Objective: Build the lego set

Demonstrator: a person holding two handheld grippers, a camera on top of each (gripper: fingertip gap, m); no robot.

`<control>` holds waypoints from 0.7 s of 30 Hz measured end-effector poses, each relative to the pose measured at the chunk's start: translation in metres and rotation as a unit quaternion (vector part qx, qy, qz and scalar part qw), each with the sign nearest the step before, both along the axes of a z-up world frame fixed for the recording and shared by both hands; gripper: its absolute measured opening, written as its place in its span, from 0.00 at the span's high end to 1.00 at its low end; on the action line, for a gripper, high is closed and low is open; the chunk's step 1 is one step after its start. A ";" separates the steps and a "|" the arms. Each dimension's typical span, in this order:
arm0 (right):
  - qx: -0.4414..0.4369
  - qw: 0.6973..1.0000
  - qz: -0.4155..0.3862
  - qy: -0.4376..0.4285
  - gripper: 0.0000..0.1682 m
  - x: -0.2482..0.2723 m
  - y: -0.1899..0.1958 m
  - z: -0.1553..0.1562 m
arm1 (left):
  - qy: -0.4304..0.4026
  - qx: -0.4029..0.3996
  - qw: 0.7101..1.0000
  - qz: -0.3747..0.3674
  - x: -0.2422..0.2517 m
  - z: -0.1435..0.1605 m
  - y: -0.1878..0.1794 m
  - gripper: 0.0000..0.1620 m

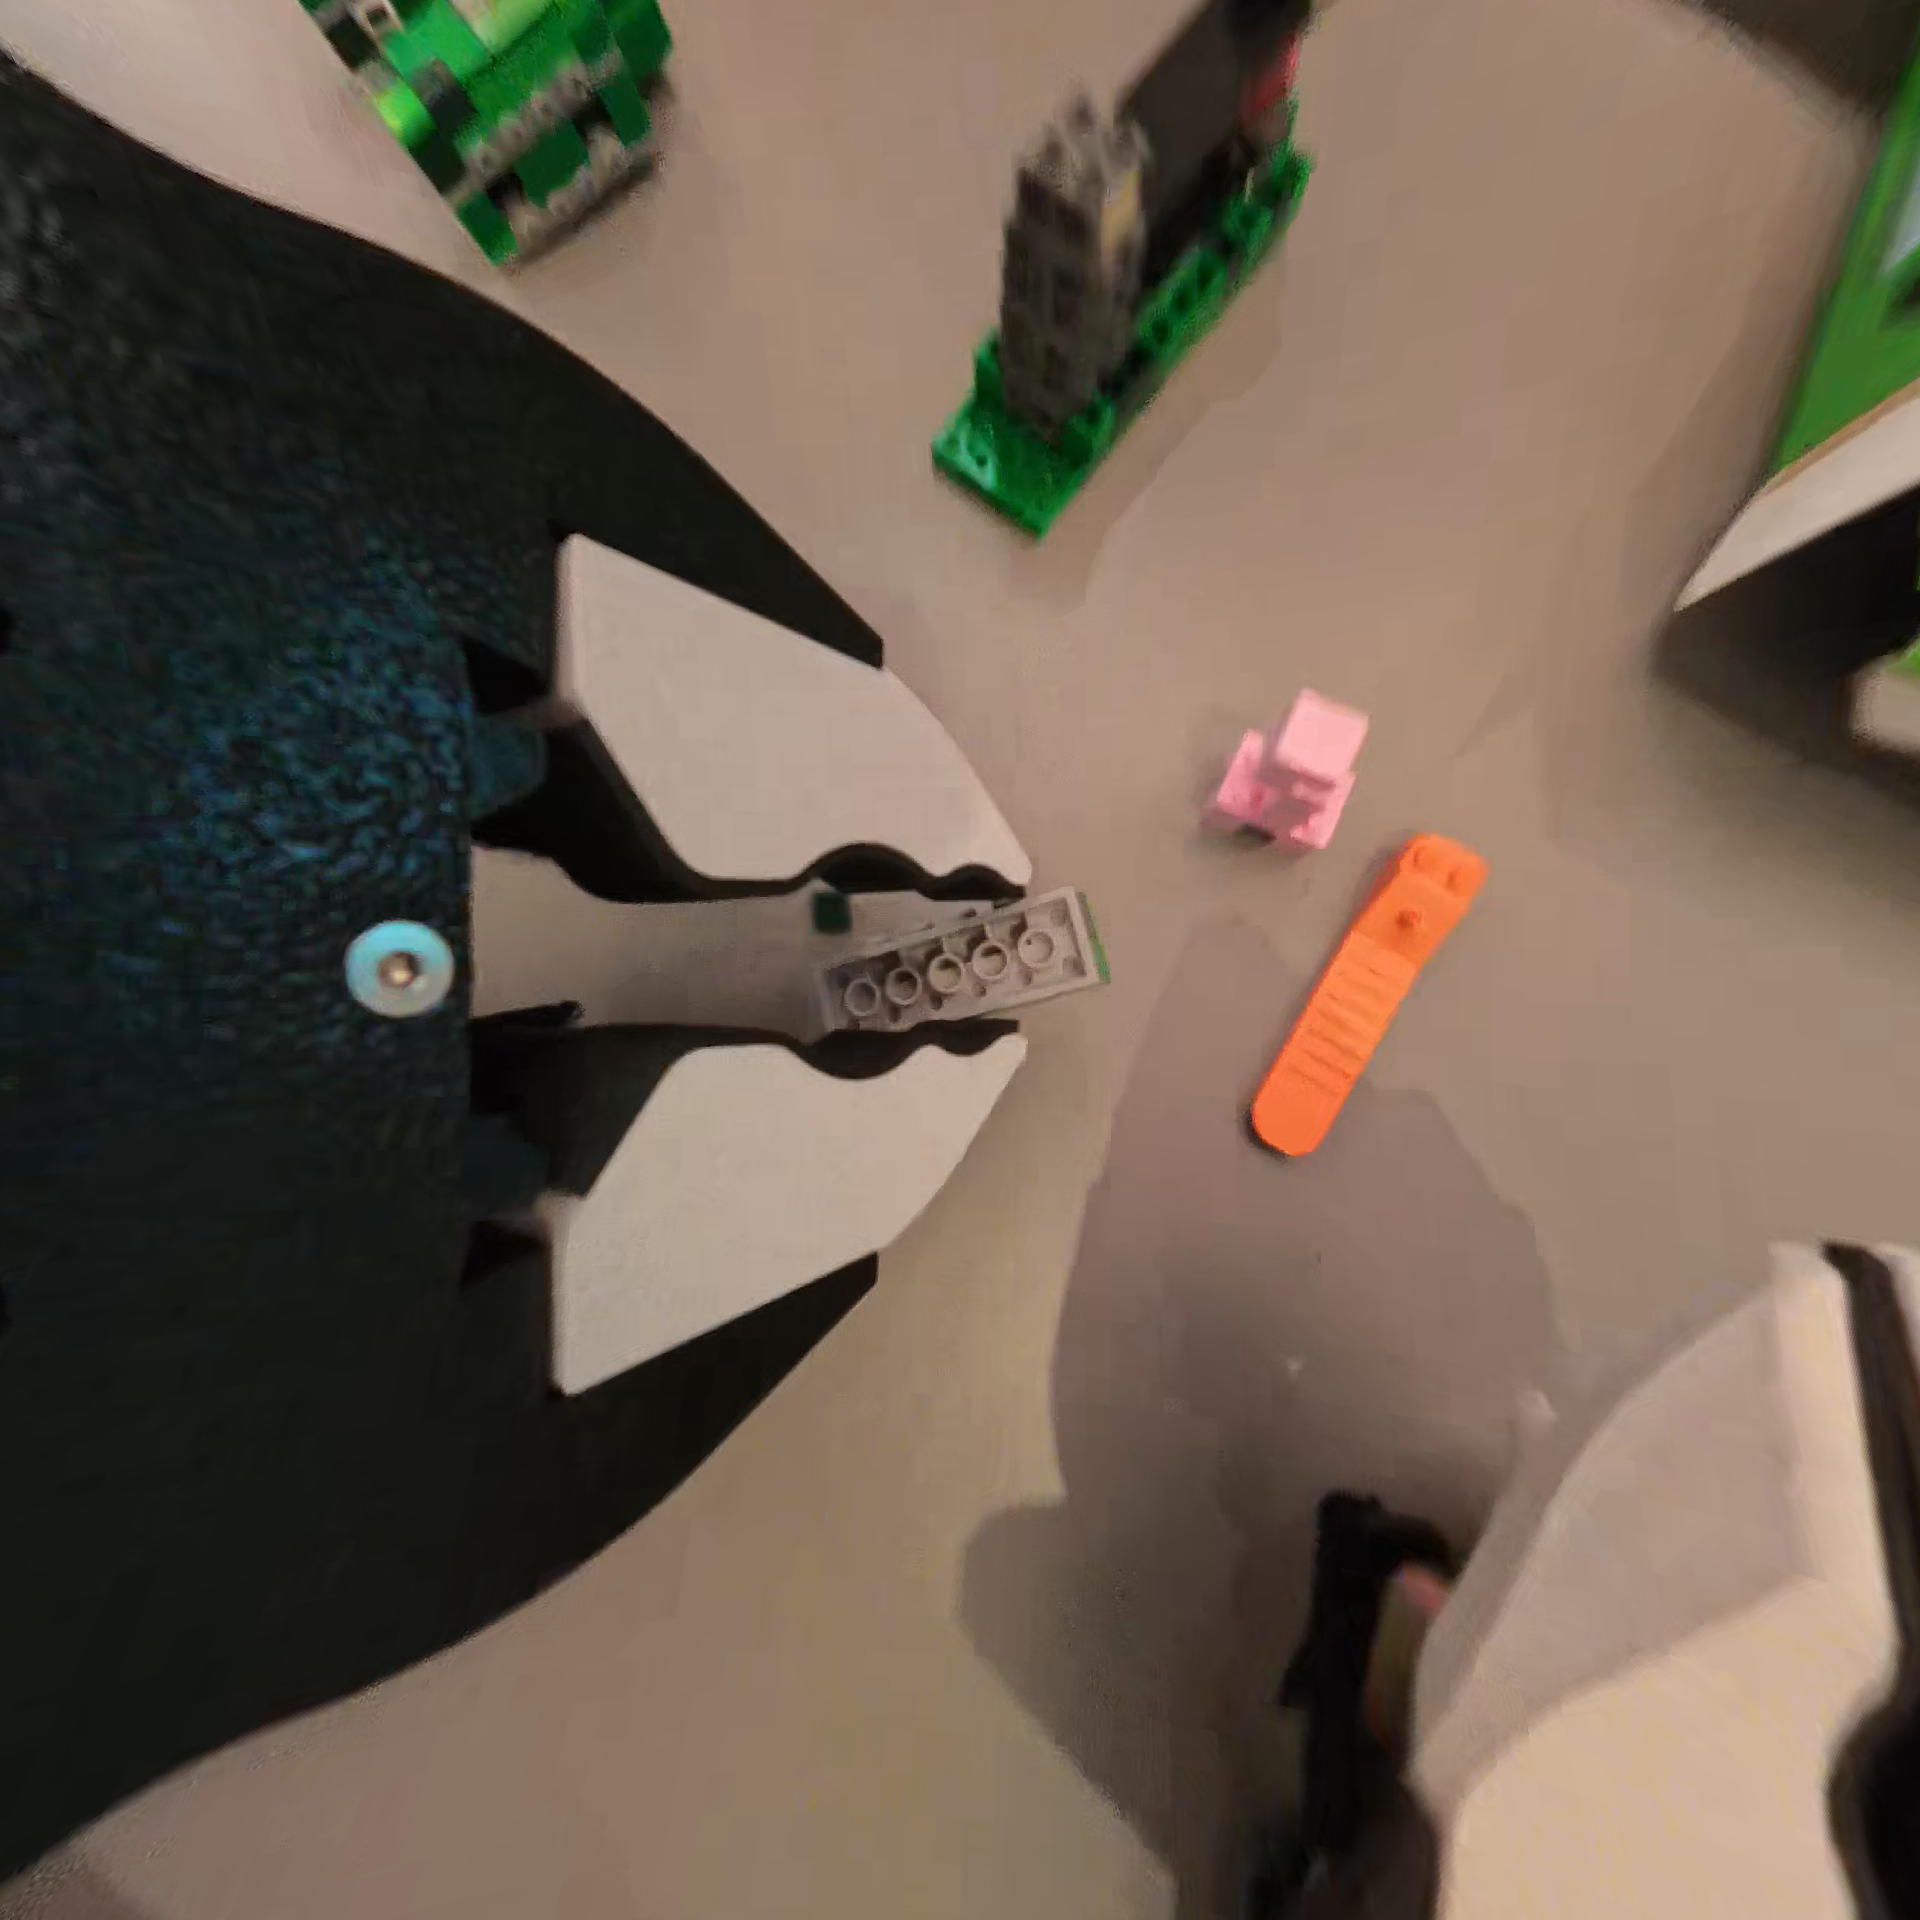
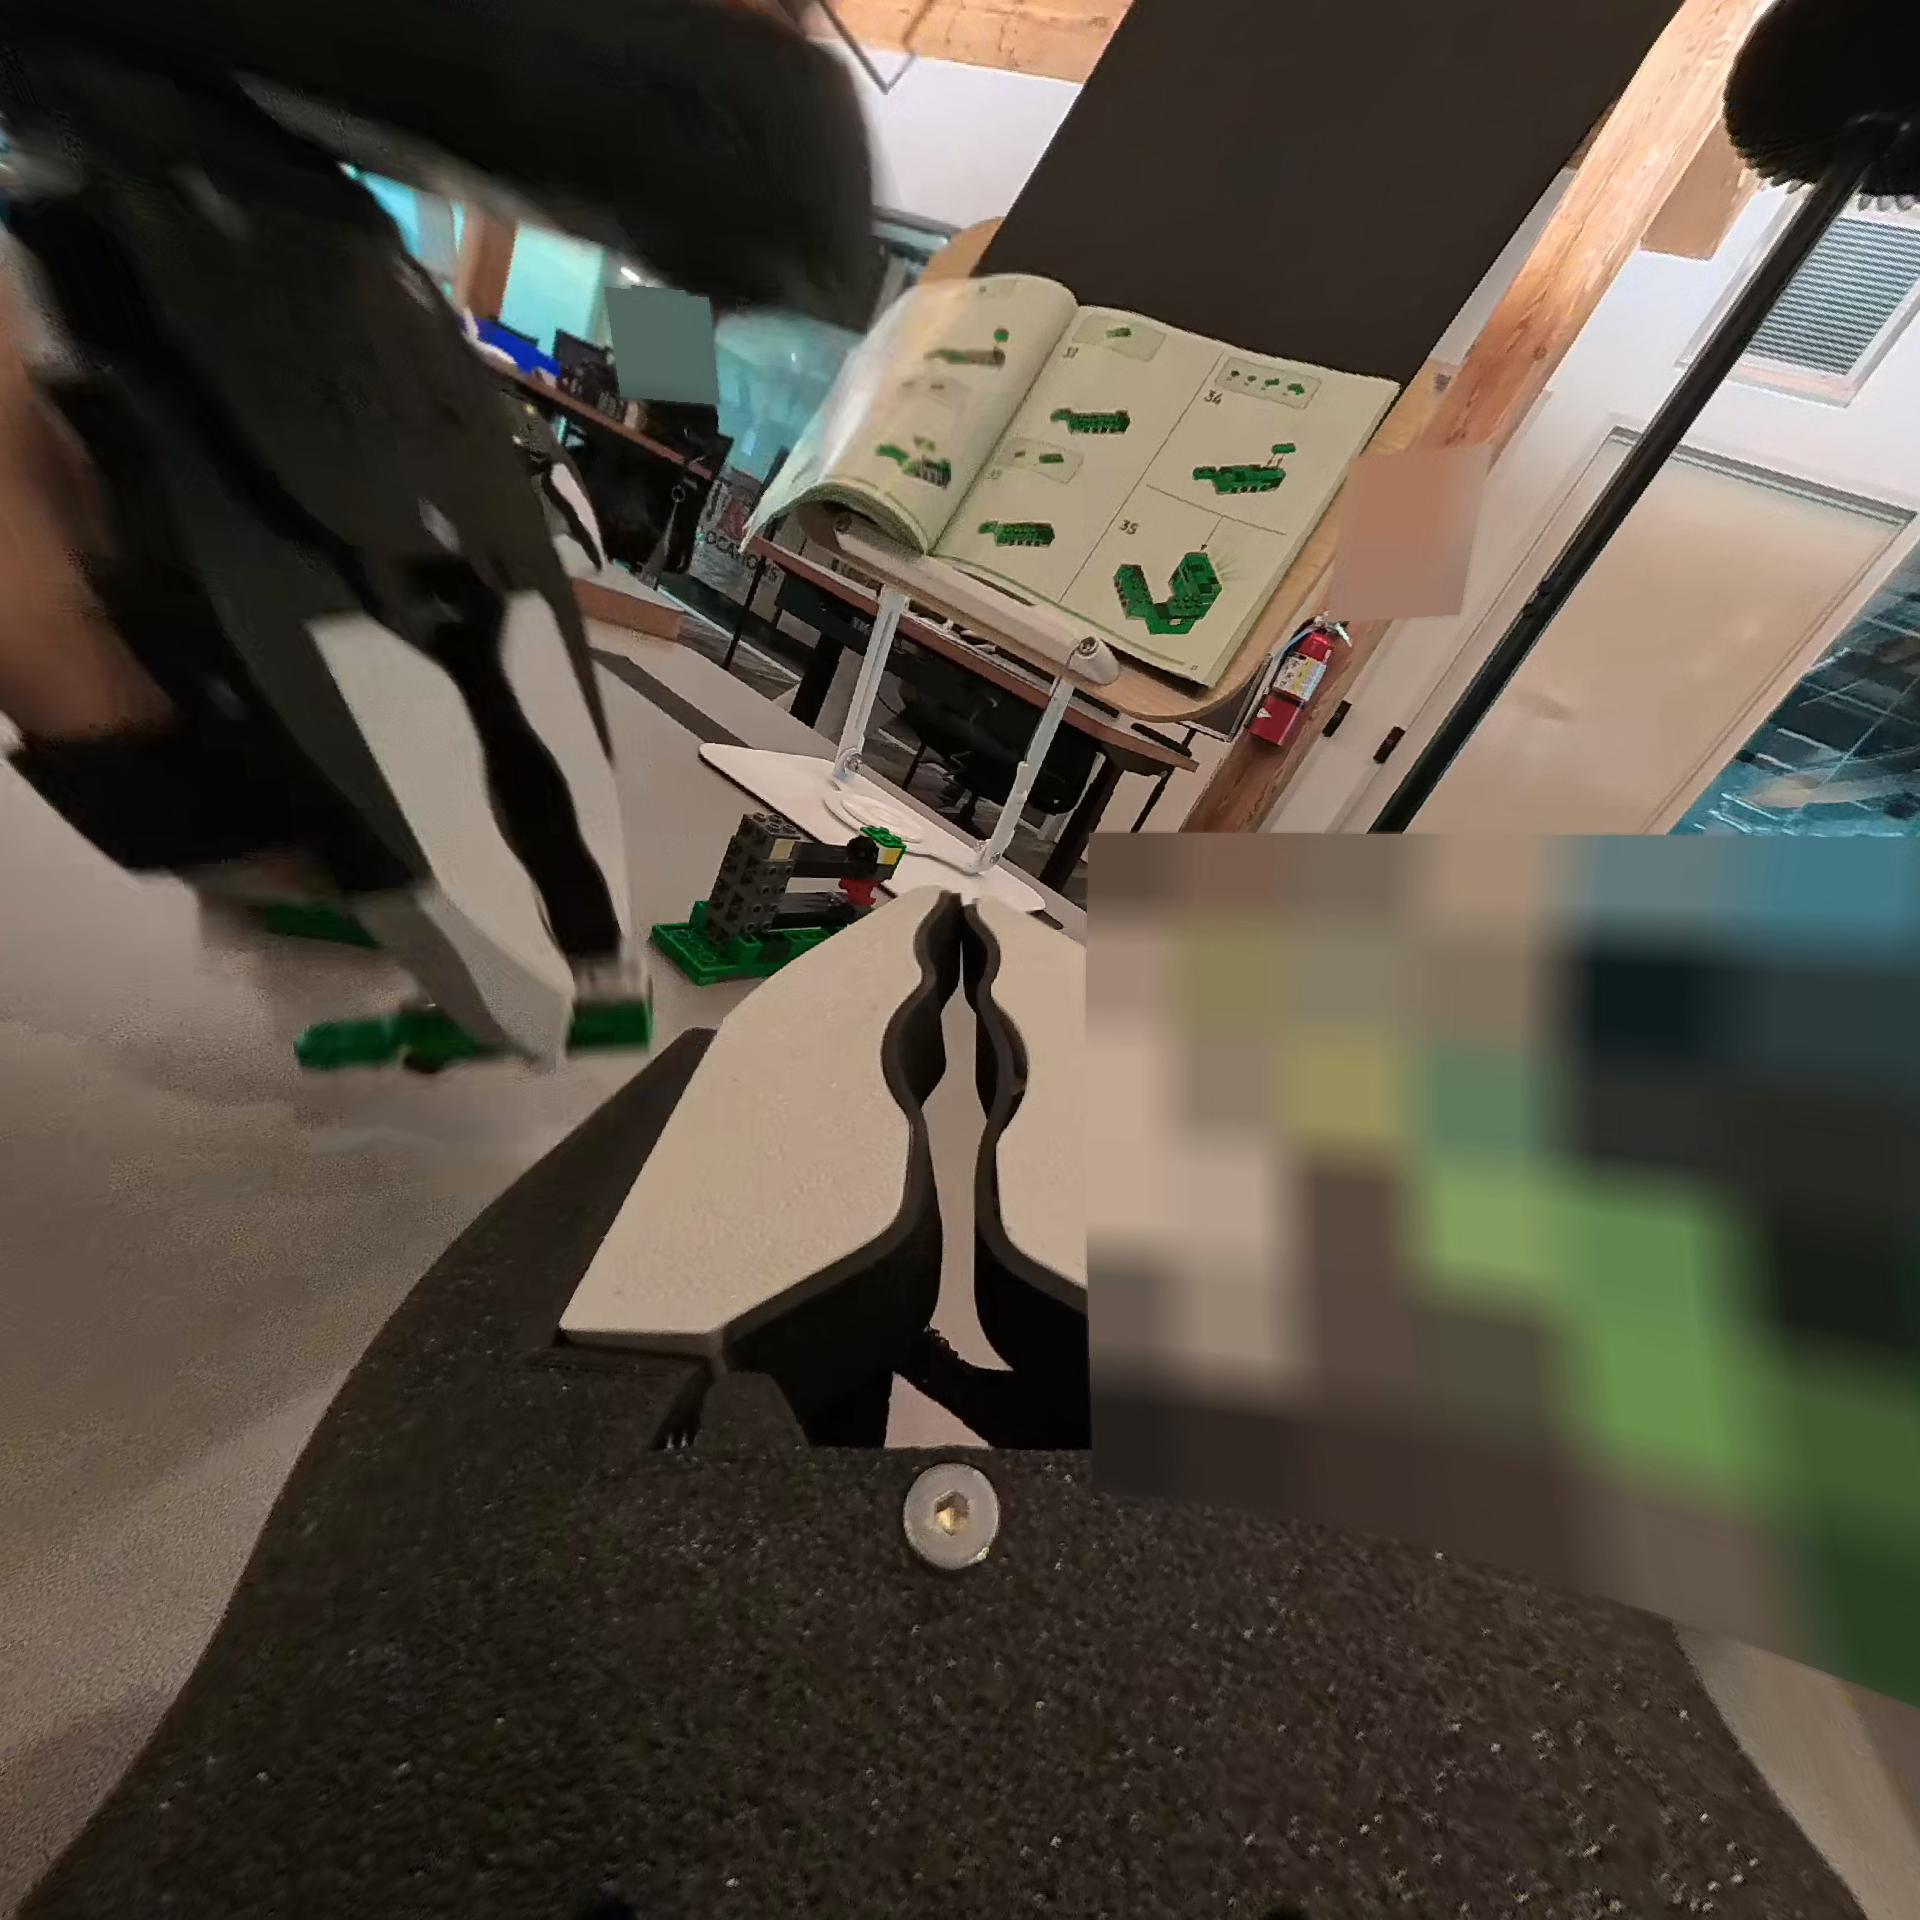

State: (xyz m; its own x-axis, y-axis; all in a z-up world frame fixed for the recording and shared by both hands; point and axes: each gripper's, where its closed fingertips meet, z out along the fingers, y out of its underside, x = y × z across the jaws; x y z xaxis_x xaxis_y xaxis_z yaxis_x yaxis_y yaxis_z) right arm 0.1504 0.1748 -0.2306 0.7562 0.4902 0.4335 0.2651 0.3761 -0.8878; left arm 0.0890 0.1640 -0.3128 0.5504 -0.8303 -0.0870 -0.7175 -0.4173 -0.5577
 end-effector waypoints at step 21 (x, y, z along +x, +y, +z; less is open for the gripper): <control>-0.186 0.894 0.402 0.069 0.78 -0.187 -0.110 0.017 | -0.688 0.112 0.694 -0.178 -0.135 0.140 -0.089 0.87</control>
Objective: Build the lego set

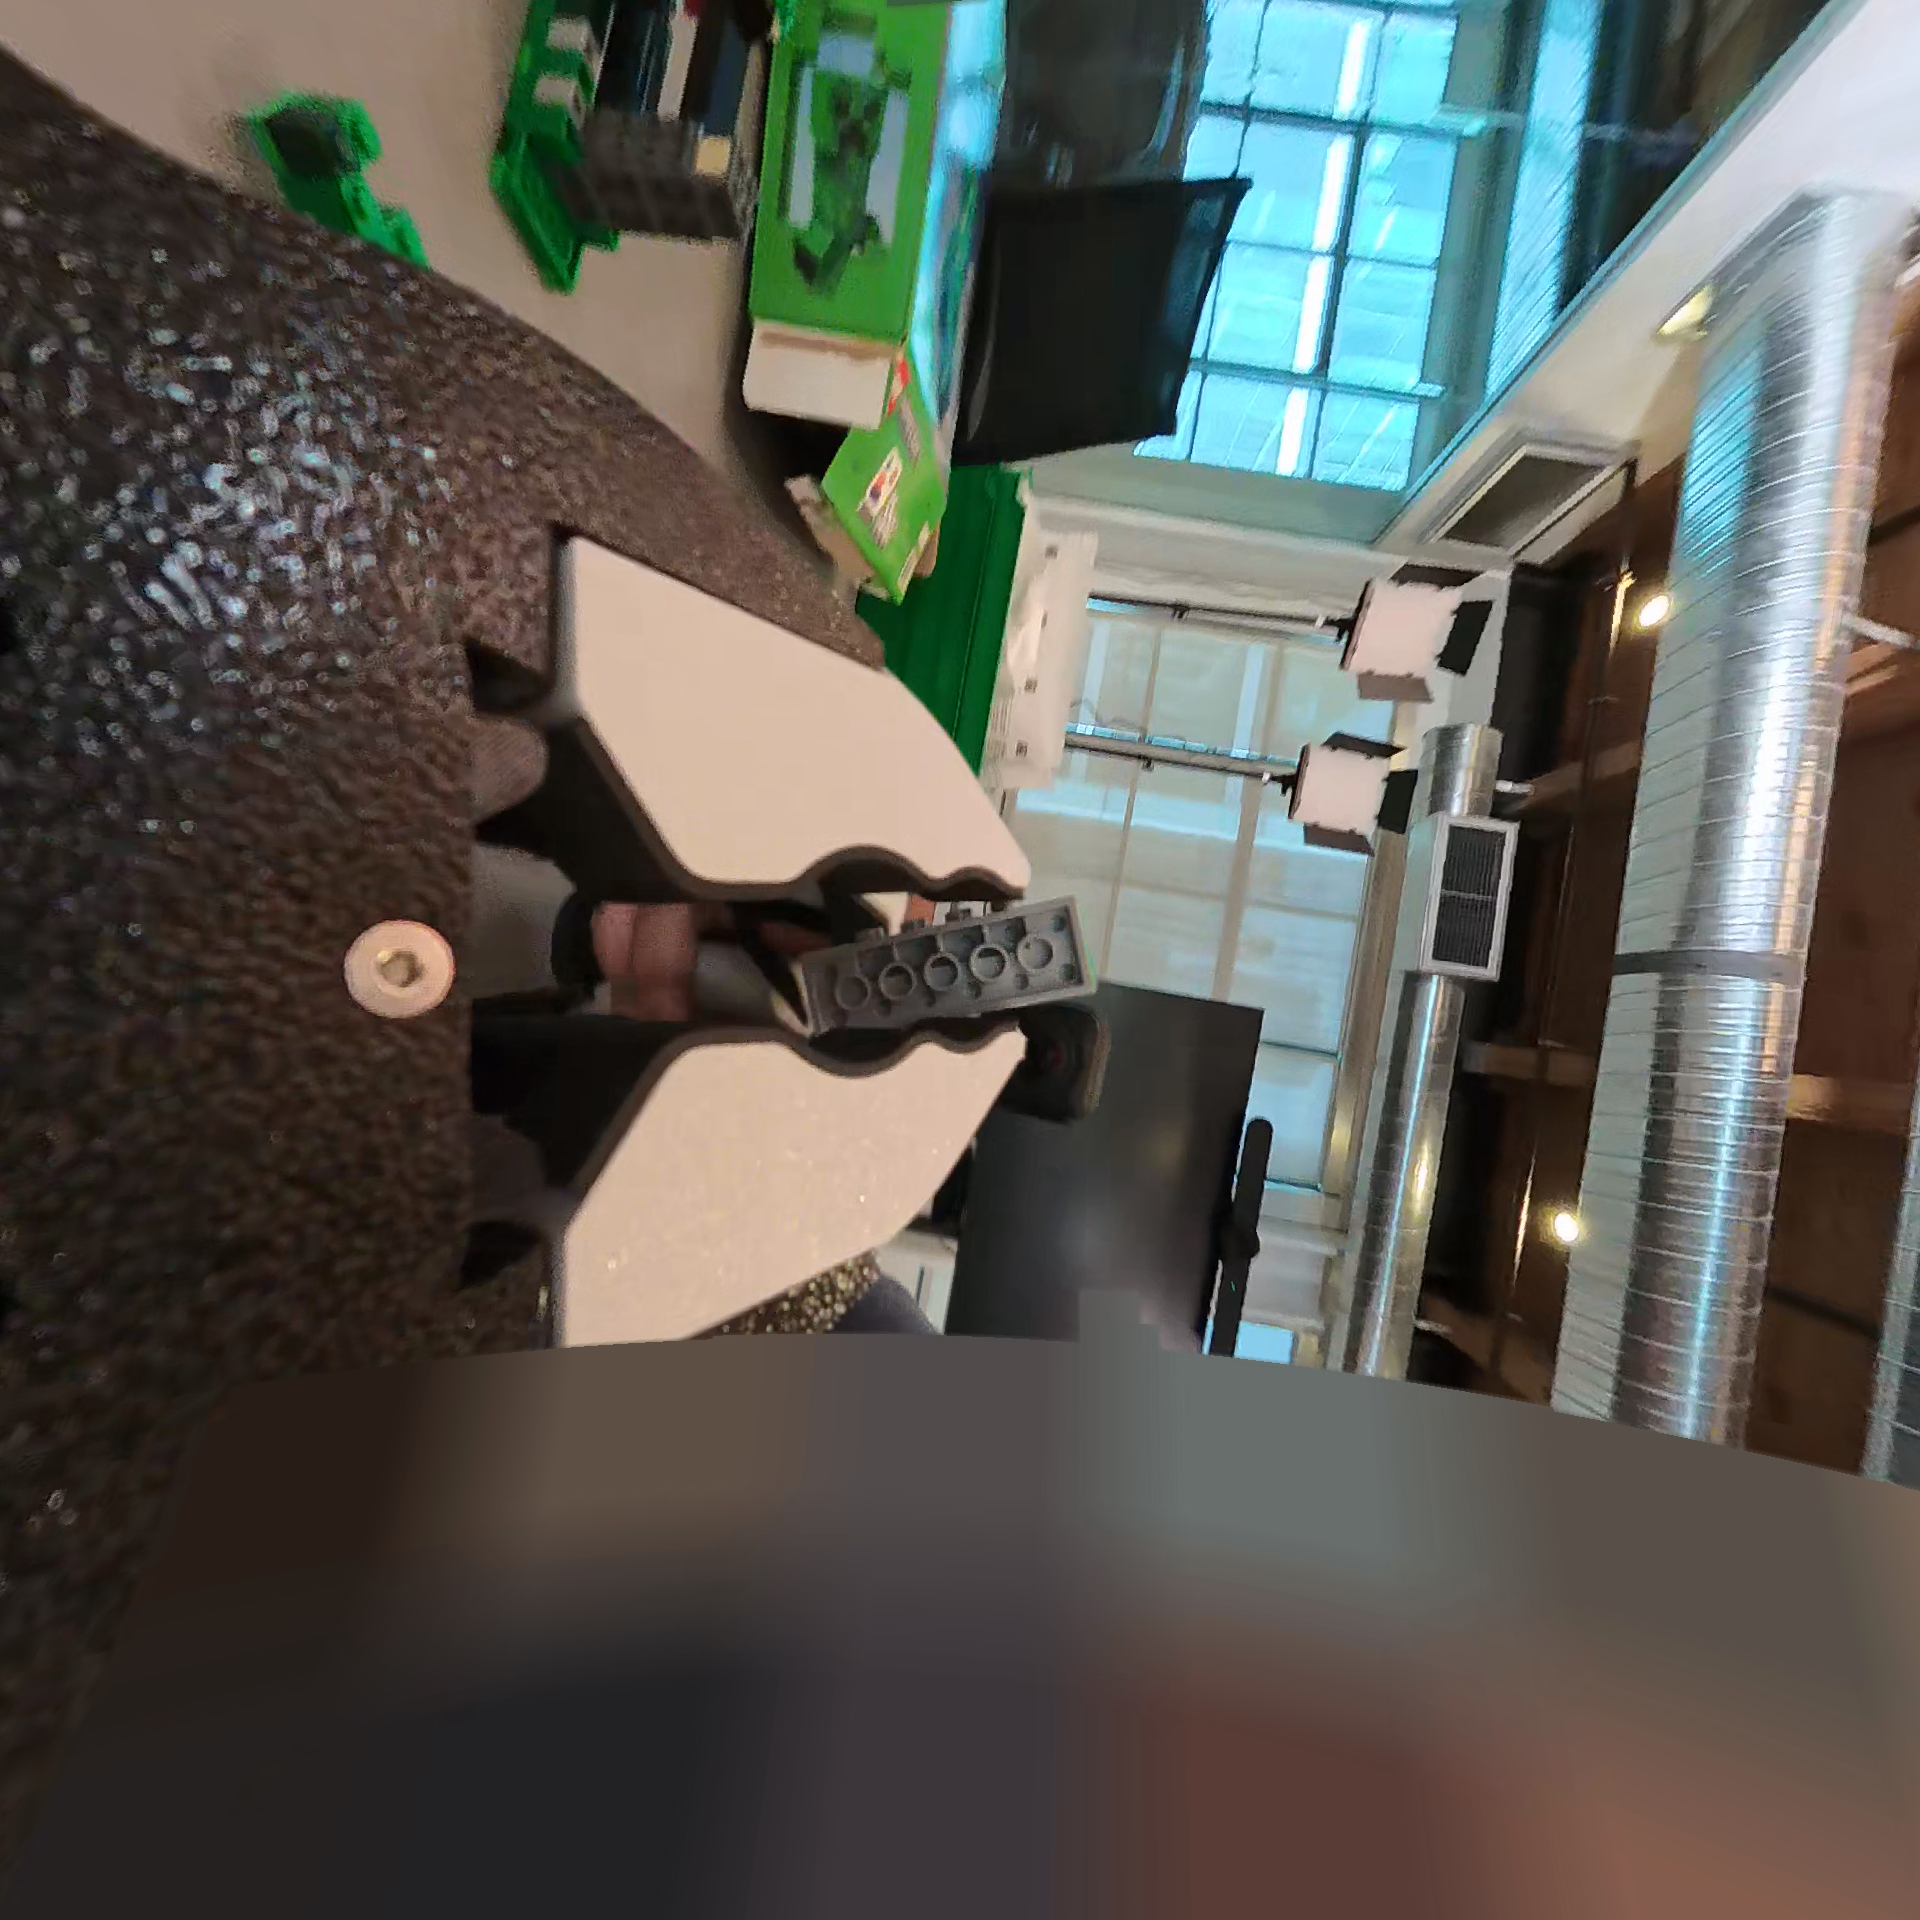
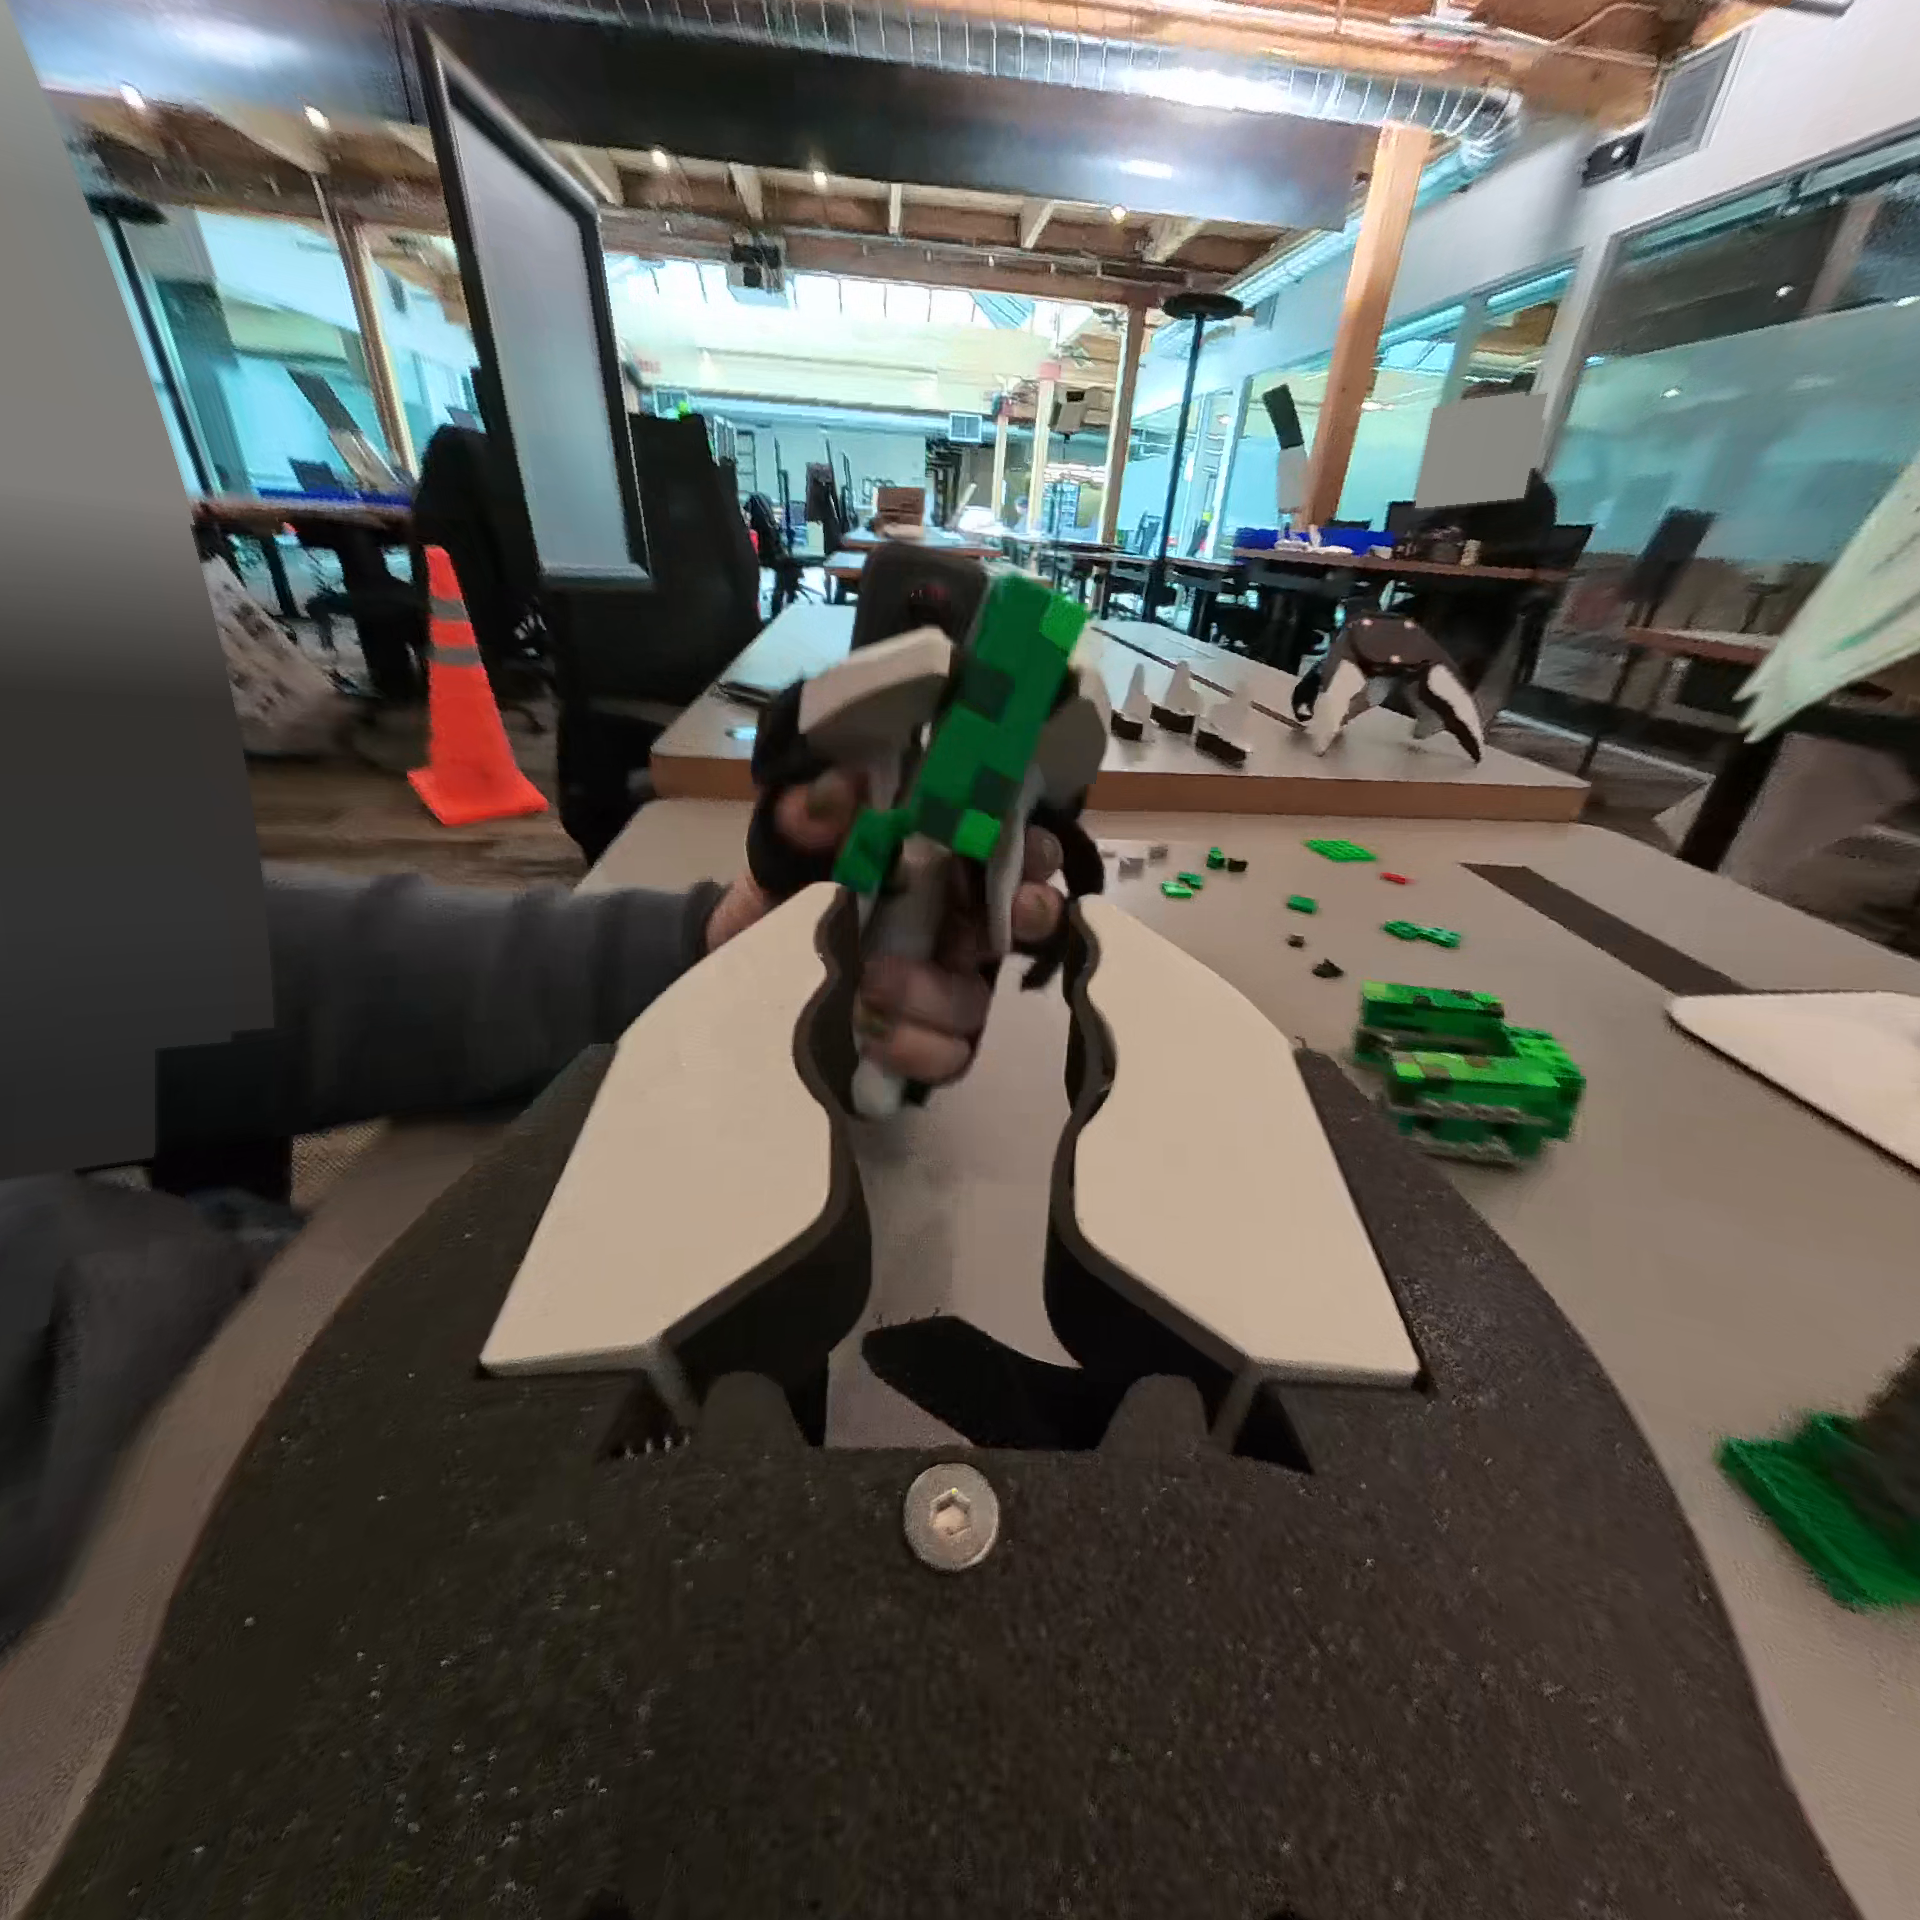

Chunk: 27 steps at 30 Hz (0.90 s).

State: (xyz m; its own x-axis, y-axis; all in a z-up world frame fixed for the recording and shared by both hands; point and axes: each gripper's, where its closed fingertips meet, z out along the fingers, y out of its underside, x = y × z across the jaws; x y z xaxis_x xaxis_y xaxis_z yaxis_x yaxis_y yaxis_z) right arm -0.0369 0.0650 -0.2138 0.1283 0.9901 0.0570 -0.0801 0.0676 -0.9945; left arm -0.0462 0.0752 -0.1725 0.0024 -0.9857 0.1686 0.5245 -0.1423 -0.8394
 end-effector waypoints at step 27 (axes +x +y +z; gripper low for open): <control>0.111 0.849 0.078 -0.511 0.90 0.055 0.019 -0.068 | 0.119 0.027 0.944 0.306 -0.048 -0.025 0.044 0.65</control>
State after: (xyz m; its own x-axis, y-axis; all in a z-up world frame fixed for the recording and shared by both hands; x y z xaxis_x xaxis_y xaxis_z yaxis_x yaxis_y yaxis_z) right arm 0.0181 0.0836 -0.2818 -0.2328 0.9406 0.2471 0.7916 0.3309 -0.5137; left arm -0.0945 0.1197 -0.1975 0.6052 -0.7951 0.0404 0.2906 0.1734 -0.9410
